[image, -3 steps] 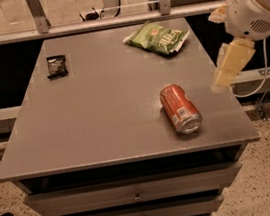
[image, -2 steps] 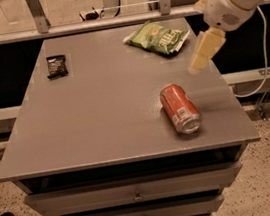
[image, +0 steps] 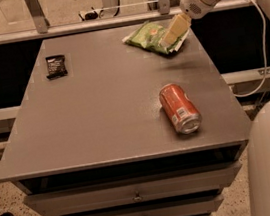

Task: Move green jalapeno chip bag near rxbar chocolate

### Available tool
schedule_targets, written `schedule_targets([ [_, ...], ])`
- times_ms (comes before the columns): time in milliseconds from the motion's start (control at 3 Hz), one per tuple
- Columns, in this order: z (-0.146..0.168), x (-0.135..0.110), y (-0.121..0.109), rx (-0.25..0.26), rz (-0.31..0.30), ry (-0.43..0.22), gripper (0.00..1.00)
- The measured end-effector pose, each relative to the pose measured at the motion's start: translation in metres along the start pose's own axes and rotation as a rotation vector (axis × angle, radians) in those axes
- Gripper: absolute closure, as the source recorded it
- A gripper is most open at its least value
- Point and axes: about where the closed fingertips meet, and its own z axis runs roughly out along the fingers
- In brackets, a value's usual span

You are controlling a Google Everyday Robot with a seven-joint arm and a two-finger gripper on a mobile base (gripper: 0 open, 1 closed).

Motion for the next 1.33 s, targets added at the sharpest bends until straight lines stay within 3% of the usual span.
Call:
schedule_targets([
  [333, 0.035, 0.016, 0.001, -0.015, 0.105, 0.052, 0.00],
  [667, 0.063, 0.031, 0.012, -0.045, 0.172, 0.102, 0.00],
  [1000, 0.082, 0.041, 0.024, -0.073, 0.217, 0.124, 0.18],
  [1333, 0.083, 0.039, 0.024, -0.073, 0.217, 0.122, 0.41],
])
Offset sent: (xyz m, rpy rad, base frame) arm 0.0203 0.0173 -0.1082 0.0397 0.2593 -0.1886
